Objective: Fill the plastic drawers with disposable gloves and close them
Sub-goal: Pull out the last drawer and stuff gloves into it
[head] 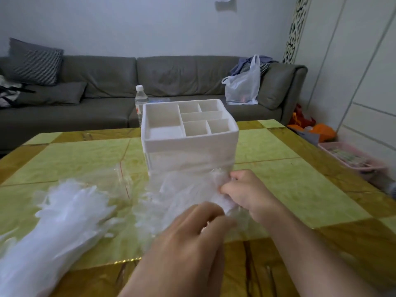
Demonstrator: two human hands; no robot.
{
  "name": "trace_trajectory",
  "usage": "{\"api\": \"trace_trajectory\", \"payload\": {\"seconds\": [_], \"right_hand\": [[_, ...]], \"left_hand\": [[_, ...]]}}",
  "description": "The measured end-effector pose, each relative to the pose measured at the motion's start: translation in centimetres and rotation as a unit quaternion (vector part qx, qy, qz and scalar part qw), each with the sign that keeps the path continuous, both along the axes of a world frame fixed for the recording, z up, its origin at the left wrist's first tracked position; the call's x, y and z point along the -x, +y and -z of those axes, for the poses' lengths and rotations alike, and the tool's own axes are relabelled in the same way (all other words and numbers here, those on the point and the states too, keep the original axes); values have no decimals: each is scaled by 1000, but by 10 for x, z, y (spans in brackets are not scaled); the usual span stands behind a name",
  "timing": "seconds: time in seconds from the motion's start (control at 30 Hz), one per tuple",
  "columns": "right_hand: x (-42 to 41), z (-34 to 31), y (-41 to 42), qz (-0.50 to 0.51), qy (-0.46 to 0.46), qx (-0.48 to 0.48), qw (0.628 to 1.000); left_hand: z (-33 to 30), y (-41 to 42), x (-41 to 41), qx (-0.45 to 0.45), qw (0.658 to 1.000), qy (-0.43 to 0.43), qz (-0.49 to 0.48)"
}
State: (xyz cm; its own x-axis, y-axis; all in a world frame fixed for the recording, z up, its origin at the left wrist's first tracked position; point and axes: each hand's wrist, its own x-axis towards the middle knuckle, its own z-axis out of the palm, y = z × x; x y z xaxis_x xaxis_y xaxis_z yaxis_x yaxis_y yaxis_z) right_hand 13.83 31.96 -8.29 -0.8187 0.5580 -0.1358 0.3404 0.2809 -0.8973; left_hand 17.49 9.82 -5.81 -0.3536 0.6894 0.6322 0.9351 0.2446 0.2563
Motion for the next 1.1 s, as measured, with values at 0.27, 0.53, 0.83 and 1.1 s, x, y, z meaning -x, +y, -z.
{"api": "trace_trajectory", "payload": {"seconds": [0.27,0.53,0.83,1.1], "right_hand": [[-2,0,11,-46,0,-102,994],[-2,10,9,-38,42,-157,986],[-5,21,2,-19,28,-329,944],[-7,20,-7,15,-29,-300,953]], "left_hand": [[9,52,57,235,925,-194,-226],[22,51,84,230,922,-173,-259],[43,60,87,348,887,-213,-219],[46,61,105,390,857,-271,-199]]}}
